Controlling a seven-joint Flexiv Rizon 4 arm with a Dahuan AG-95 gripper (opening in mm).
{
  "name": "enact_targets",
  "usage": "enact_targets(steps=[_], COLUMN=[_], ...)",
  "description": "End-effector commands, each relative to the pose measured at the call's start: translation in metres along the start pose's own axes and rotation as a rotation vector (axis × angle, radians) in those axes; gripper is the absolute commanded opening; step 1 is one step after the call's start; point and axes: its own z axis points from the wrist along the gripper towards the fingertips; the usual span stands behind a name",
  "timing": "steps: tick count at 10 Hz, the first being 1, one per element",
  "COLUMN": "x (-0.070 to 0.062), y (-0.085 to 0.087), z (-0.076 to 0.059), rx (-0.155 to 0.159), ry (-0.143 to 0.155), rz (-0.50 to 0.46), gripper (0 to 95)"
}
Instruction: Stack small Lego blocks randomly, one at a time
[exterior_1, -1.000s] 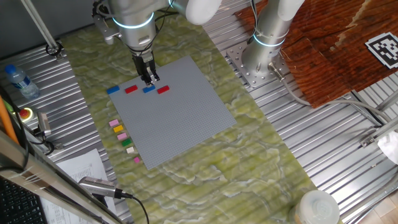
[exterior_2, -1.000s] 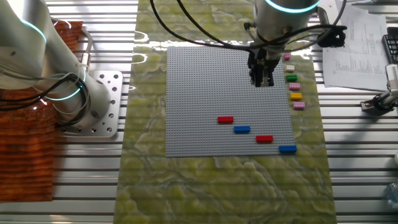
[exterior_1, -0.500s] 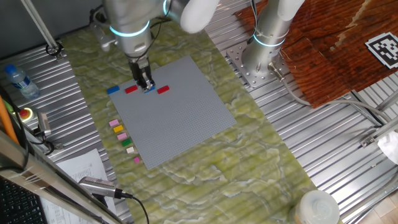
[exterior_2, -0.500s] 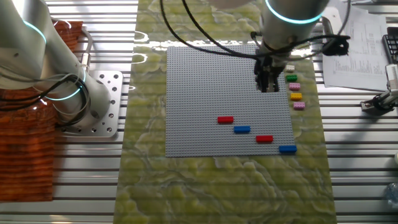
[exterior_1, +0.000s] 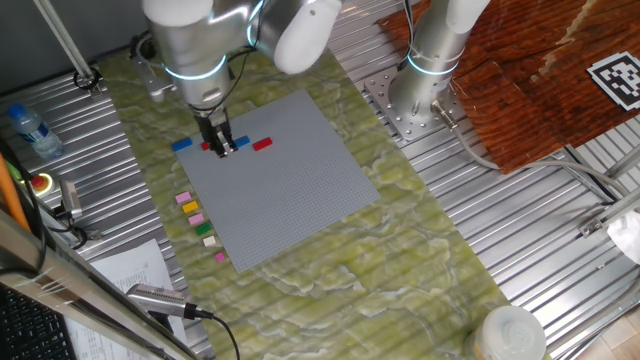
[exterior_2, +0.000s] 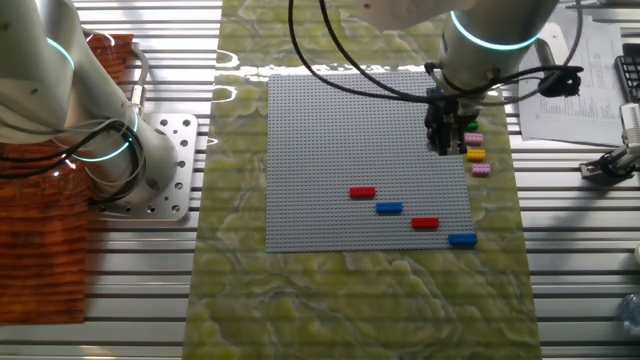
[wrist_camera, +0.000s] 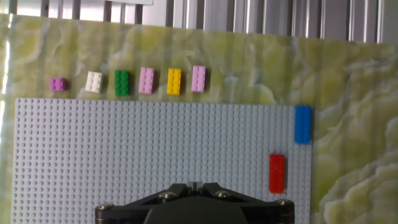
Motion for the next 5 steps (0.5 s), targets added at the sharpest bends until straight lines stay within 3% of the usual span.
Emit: enact_targets(steps=[1, 5], x=[-0.017, -0.05], y=[-0.003, -0.007], z=[0.008, 0.001], rx=[-0.003, -0.004], ry=[0.002, 0.026], rz=[-0.025, -0.023], gripper=[0.0, 0.0])
